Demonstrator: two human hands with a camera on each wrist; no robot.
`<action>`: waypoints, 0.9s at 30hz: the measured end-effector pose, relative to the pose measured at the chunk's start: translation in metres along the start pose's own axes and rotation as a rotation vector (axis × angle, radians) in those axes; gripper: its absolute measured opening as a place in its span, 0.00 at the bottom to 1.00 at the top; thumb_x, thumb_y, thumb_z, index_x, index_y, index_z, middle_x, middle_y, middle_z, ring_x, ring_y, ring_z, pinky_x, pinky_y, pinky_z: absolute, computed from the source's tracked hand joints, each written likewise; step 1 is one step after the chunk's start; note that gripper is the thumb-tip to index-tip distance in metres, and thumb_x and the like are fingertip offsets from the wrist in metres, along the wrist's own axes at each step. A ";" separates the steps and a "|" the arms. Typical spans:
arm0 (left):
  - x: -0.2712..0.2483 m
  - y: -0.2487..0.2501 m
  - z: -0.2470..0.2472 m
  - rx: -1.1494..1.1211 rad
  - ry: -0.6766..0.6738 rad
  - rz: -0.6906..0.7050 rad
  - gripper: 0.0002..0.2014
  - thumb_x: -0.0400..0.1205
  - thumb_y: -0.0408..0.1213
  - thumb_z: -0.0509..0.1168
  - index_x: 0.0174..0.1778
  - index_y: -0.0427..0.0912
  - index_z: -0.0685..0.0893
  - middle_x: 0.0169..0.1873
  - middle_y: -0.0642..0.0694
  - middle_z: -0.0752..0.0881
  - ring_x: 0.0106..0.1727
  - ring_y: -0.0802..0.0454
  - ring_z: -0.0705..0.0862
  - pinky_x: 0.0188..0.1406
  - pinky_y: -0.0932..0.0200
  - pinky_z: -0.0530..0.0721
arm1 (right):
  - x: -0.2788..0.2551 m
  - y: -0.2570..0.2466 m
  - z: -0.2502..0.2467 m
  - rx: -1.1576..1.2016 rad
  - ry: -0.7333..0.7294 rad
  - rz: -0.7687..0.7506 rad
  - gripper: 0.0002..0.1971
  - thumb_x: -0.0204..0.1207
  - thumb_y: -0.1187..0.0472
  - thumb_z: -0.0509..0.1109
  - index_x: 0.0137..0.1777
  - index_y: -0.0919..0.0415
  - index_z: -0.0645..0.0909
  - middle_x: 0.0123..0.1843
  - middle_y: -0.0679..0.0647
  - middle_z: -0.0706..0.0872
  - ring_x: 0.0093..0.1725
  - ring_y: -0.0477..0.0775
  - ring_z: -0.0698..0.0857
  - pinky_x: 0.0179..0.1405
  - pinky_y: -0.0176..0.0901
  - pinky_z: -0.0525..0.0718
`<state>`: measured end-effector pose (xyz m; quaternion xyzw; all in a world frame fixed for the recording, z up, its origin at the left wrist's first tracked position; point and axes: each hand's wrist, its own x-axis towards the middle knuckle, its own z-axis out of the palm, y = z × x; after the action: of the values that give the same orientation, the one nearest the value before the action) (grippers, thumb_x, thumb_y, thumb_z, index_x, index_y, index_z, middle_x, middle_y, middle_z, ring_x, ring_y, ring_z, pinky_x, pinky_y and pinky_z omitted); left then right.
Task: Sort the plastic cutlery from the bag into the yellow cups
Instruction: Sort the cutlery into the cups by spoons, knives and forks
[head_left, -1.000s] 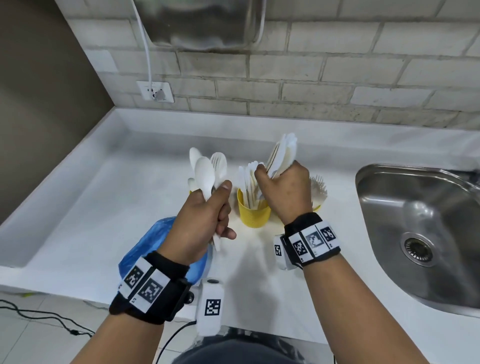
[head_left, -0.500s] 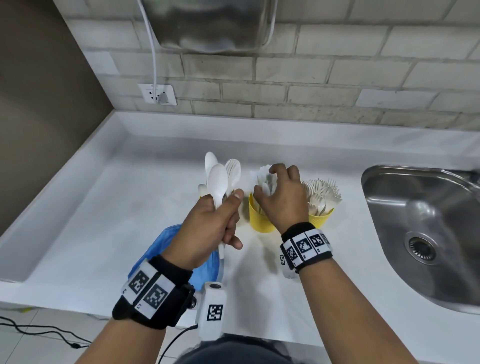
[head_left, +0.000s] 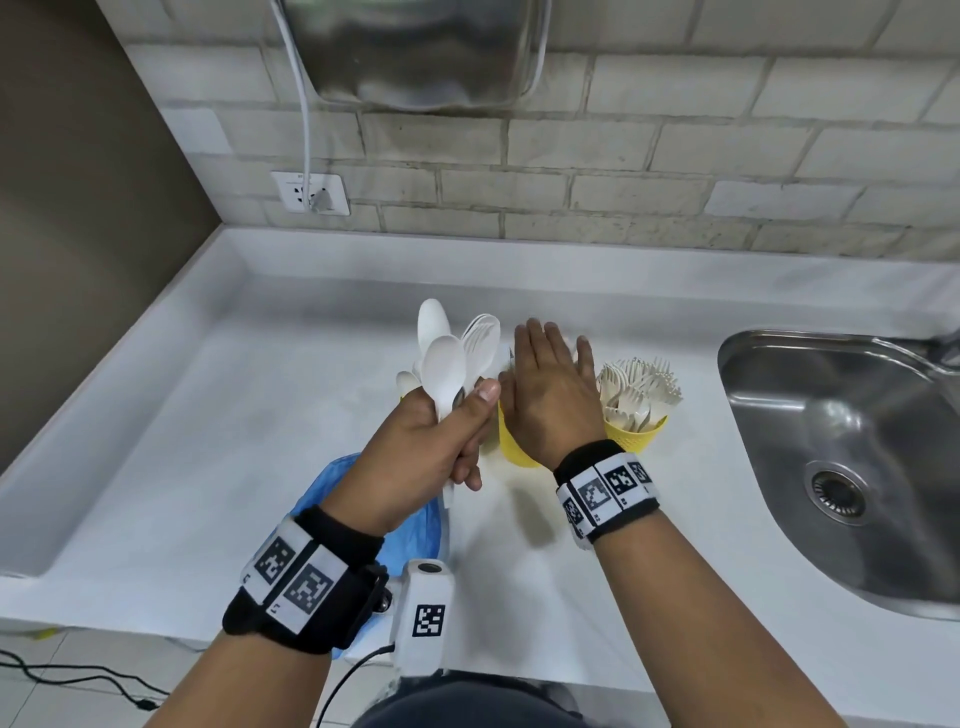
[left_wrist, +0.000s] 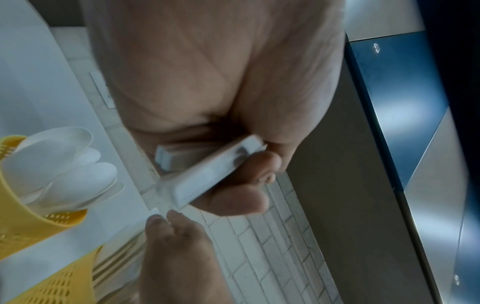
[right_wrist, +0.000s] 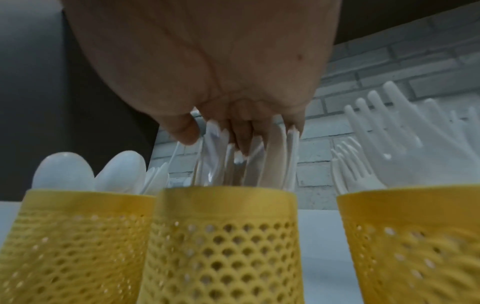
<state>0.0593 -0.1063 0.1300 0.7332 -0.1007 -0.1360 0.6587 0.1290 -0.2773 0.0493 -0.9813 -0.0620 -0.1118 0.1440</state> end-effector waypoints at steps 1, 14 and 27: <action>-0.001 0.001 0.000 -0.011 -0.015 0.015 0.24 0.92 0.49 0.60 0.40 0.29 0.76 0.28 0.35 0.66 0.25 0.46 0.70 0.35 0.51 0.82 | 0.000 0.000 -0.004 0.009 -0.019 0.007 0.35 0.84 0.45 0.49 0.88 0.64 0.64 0.90 0.61 0.64 0.90 0.64 0.59 0.88 0.67 0.47; -0.014 0.015 -0.005 -0.069 -0.145 0.121 0.16 0.89 0.45 0.60 0.40 0.58 0.89 0.26 0.40 0.63 0.26 0.48 0.64 0.32 0.52 0.79 | -0.033 -0.041 -0.120 0.957 0.241 -0.211 0.07 0.79 0.67 0.72 0.53 0.63 0.90 0.51 0.54 0.87 0.50 0.56 0.89 0.53 0.50 0.87; -0.018 0.023 -0.002 -0.119 -0.184 0.102 0.23 0.91 0.40 0.57 0.33 0.64 0.87 0.28 0.43 0.61 0.27 0.46 0.58 0.27 0.57 0.73 | -0.039 -0.050 -0.116 0.939 0.406 -0.109 0.05 0.78 0.71 0.77 0.41 0.66 0.86 0.40 0.55 0.85 0.36 0.42 0.84 0.39 0.26 0.79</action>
<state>0.0438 -0.1017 0.1545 0.6712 -0.1895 -0.1748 0.6950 0.0603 -0.2676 0.1615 -0.7648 -0.1274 -0.2674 0.5722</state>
